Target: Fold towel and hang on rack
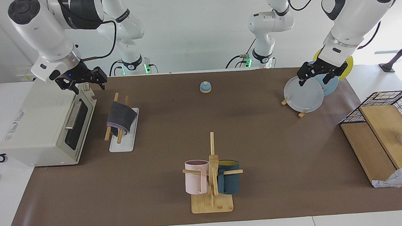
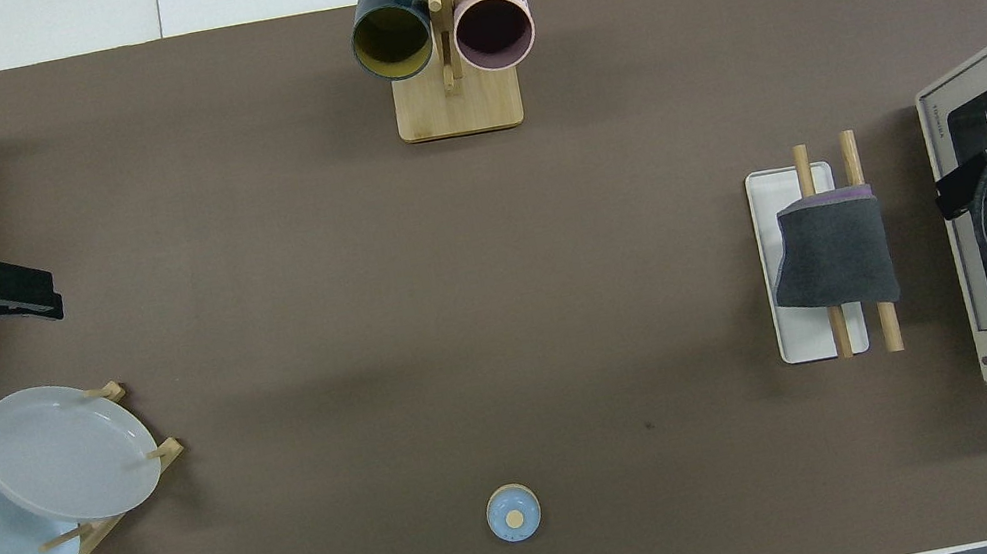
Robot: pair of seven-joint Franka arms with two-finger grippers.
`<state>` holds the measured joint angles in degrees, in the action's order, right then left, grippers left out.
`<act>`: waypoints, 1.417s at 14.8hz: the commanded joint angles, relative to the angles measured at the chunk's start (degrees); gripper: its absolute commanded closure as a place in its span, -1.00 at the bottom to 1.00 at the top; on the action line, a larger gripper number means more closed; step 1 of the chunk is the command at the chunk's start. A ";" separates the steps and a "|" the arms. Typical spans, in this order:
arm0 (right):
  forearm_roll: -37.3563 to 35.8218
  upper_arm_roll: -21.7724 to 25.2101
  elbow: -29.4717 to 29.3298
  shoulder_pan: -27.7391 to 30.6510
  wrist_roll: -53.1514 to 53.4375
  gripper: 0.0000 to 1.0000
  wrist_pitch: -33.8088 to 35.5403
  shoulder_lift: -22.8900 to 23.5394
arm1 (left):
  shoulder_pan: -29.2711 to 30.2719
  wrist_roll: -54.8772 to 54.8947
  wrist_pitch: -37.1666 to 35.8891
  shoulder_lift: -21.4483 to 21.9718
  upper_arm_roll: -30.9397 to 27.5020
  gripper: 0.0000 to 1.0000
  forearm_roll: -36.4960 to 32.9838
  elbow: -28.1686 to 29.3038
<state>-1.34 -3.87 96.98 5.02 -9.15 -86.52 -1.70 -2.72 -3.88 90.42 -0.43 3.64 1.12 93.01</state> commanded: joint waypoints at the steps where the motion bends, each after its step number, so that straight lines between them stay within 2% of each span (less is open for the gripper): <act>1: -0.86 5.17 -2.14 -4.83 1.50 -1.00 0.56 1.09 | 0.26 0.45 -0.24 0.87 -0.04 -1.00 0.37 0.68; 5: -0.69 11.67 -2.40 -11.34 1.76 -1.00 0.47 1.35 | 0.34 0.45 -0.24 0.87 -0.04 -1.00 0.37 0.68; 21: -0.16 11.34 -3.64 -8.36 3.35 -1.00 -1.28 3.46 | 0.26 0.45 -0.24 0.87 -0.04 -1.00 0.37 0.68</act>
<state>-1.34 7.93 94.35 -4.01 -7.16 -87.09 0.75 -2.72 -3.88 90.42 -0.43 3.64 1.12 93.01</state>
